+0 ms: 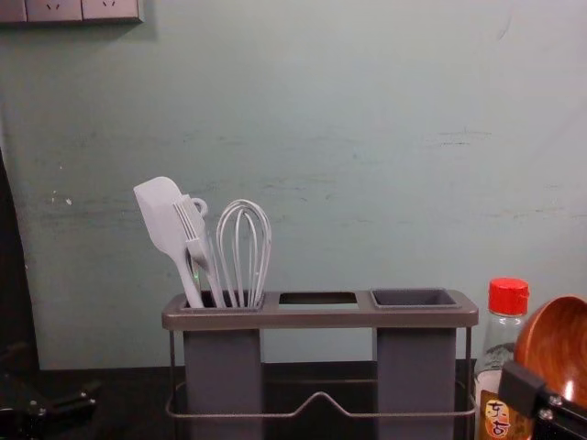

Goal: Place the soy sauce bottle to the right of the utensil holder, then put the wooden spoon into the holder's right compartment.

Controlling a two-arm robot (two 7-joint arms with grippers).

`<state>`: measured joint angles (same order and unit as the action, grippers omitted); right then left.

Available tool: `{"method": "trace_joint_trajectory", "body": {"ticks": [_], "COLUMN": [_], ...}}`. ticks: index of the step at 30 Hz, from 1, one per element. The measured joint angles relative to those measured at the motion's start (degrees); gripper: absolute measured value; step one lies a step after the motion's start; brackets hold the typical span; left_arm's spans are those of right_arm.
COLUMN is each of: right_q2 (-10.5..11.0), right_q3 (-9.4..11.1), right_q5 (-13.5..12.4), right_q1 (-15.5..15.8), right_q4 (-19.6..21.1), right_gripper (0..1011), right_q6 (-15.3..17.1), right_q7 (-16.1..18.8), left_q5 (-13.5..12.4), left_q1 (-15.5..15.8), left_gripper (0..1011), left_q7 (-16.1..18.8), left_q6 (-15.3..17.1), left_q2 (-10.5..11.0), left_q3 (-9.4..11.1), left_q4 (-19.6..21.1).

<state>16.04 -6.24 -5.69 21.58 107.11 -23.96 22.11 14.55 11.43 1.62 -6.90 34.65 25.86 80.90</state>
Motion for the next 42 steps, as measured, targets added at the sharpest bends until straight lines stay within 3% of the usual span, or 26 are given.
{"method": "trace_joint_trajectory", "body": {"ticks": [28, 36, 42], "right_q2": [0.3, 1.9, 3.5], "right_q3": [-0.1, -0.8, -1.8], "right_q5": [-0.2, -1.1, -1.6], "right_q1": [-0.3, -3.3, -9.7], "right_q4": [0.2, 2.4, 2.4], "right_gripper": [837, 837, 837], "right_q6": [0.6, 1.5, 3.7], "right_q7": [0.1, 0.5, 1.8], "left_q5": [0.0, 0.0, 0.0], "left_q1": [0.0, 0.0, 0.0], "left_gripper": [1000, 1000, 1000], "left_q7": [0.0, 0.0, 0.0], "left_q6": [0.0, 0.0, 0.0], "left_q2": [0.0, 0.0, 0.0], "left_q3": [0.0, 0.0, 0.0], "left_q4": [0.0, 0.0, 0.0]}}
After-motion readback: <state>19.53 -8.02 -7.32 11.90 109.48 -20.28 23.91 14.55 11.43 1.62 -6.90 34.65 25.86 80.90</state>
